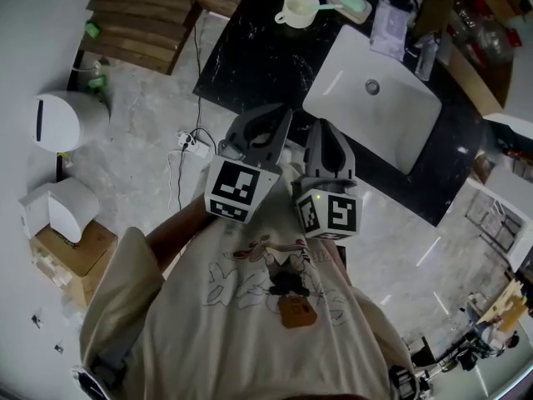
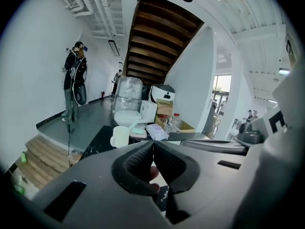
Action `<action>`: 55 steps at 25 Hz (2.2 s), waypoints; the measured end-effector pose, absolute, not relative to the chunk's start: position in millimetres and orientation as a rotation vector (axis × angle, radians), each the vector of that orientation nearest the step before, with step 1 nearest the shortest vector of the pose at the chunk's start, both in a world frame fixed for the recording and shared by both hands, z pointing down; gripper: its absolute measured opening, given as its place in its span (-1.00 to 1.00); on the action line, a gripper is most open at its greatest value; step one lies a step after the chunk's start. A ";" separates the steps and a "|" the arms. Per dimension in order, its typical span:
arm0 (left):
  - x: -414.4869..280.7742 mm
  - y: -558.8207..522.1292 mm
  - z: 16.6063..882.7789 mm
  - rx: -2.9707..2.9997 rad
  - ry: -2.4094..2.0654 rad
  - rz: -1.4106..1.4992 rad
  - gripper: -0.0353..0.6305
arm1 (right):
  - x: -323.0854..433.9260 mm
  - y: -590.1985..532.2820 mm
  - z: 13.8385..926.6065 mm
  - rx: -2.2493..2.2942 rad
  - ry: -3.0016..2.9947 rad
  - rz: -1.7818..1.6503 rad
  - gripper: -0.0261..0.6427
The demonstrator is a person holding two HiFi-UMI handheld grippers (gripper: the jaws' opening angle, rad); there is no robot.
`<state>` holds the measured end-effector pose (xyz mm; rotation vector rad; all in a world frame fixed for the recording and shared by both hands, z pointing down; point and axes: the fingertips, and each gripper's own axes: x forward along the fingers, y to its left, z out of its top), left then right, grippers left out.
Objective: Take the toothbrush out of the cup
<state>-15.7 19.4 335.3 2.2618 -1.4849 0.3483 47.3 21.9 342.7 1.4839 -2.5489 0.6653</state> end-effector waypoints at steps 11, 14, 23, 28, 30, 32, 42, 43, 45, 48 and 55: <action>-57.0 -41.1 340.3 2.417 -1.248 0.429 -0.85 | -9.1 -44.1 328.6 1.608 -2.487 0.547 -0.87; -63.2 -50.7 346.3 2.434 -1.187 0.447 -0.85 | -17.7 -50.1 330.6 1.636 -2.456 0.530 -0.87; -67.2 -79.1 354.5 2.522 -1.061 0.511 -0.65 | -19.2 -54.1 336.5 1.676 -2.366 0.481 -0.87; -57.8 -89.9 357.3 2.577 -0.992 0.572 -0.55 | -11.1 -62.1 344.3 1.725 -2.352 0.524 -0.87; -53.3 -91.7 359.8 2.594 -0.951 0.609 -0.49 | -7.9 -69.6 344.7 1.730 -2.352 0.538 -0.87; -47.3 -92.0 361.6 2.616 -0.917 0.639 -0.38 | -4.5 -75.3 342.4 1.731 -2.350 0.533 -0.87; -36.9 -133.3 369.9 2.529 -1.030 0.581 -0.53 | 1.4 -105.1 354.8 1.680 -2.368 0.556 -0.87; -36.7 -138.2 371.9 2.517 -1.040 0.578 -0.55 | 3.3 -107.5 358.4 1.675 -2.366 0.563 -0.87; -35.5 -146.5 375.8 2.506 -1.053 0.587 -0.55 | 9.7 -111.3 365.6 1.678 -2.354 0.578 -0.87; -32.7 -156.2 382.7 2.503 -1.045 0.618 -0.54 | 20.2 -117.2 375.5 1.693 -2.327 0.609 -0.87; -21.7 -171.9 399.1 2.521 -0.975 0.708 -0.54 | 28.7 -135.1 384.8 1.671 -2.322 0.642 -0.87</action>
